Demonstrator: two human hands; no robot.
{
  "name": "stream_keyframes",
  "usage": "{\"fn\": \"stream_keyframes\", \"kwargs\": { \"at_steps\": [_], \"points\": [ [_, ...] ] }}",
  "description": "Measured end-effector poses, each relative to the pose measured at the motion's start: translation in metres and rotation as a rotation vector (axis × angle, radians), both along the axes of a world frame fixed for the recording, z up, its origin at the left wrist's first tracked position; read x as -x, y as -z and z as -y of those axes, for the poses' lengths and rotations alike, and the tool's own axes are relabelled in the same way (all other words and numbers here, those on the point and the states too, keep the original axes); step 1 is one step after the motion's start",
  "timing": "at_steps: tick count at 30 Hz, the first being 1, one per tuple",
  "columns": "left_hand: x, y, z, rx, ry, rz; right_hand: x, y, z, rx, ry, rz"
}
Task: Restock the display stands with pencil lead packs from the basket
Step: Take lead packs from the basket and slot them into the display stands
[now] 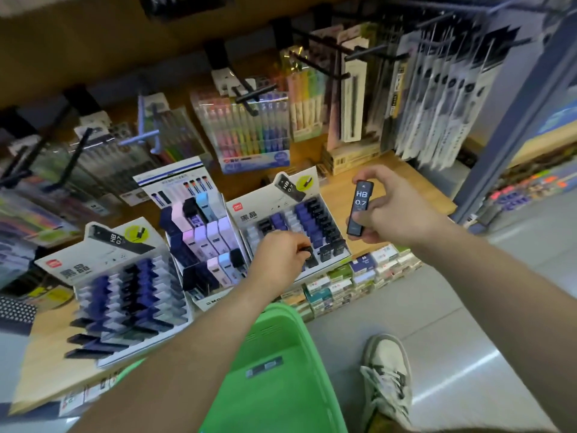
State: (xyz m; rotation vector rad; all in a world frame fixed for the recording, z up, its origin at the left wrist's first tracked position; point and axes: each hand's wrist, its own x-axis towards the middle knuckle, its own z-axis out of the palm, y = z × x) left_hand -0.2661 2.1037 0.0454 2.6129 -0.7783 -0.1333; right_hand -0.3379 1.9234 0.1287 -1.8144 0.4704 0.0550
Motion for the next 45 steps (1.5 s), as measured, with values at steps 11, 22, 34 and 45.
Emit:
{"fn": "stream_keyframes", "kwargs": {
  "at_steps": [11, 22, 34, 45],
  "points": [
    [-0.003, 0.016, 0.004, -0.14, 0.107, 0.025, 0.002, 0.002, 0.001, -0.014, 0.034, -0.03],
    [0.009, -0.033, 0.019, 0.571, -0.187, -0.406, 0.003, 0.008, 0.002, 0.011, -0.03, -0.076],
    [0.008, -0.069, 0.013, 0.815, -0.234, -0.56, 0.002, 0.005, -0.001, 0.025, -0.027, -0.07],
    [-0.008, -0.011, 0.002, 0.377, -0.269, -0.169, 0.004, 0.007, 0.008, 0.148, 0.08, -0.068]
  ]
}}
